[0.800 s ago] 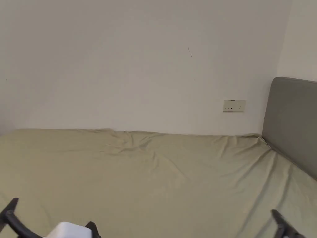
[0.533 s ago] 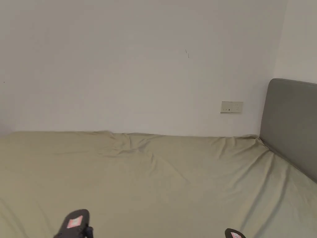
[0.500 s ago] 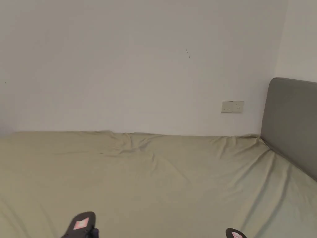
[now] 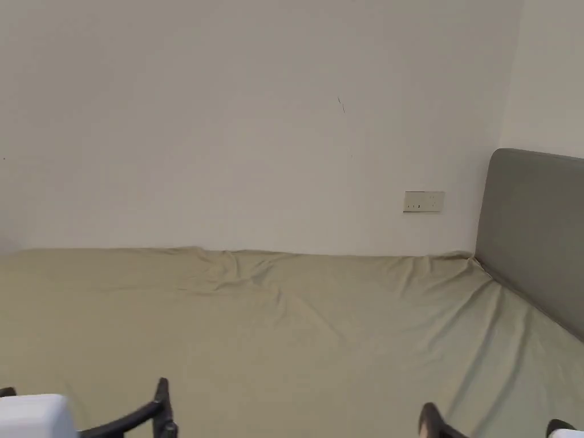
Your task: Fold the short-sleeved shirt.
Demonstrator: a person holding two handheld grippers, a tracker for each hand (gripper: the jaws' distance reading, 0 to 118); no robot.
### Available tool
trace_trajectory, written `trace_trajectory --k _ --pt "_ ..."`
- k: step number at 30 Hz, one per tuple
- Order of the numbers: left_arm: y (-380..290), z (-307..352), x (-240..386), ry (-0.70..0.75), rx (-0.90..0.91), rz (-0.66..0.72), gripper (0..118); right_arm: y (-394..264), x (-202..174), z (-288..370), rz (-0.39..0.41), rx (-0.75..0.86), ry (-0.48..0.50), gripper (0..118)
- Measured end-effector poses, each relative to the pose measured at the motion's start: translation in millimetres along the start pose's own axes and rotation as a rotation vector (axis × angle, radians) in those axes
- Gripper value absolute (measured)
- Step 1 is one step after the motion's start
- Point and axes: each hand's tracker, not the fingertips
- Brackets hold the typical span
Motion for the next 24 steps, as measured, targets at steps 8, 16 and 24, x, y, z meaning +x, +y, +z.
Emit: trace_trajectory --k 8,16,24 --pt "3.7 3.4 -4.7 -0.129 -0.124 0.007 118 8.2 -7.7 8.5 0.212 0.059 -0.157 118" --pt "4.6 5.9 2.2 -0.079 -0.073 0.092 118 6.4 -8.0 10.7 0.226 0.054 -0.119 118" --pt "13.3 9.2 15.2 -0.042 -0.039 0.043 118 4.0 -16.4 13.3 0.284 0.059 -0.083 118"
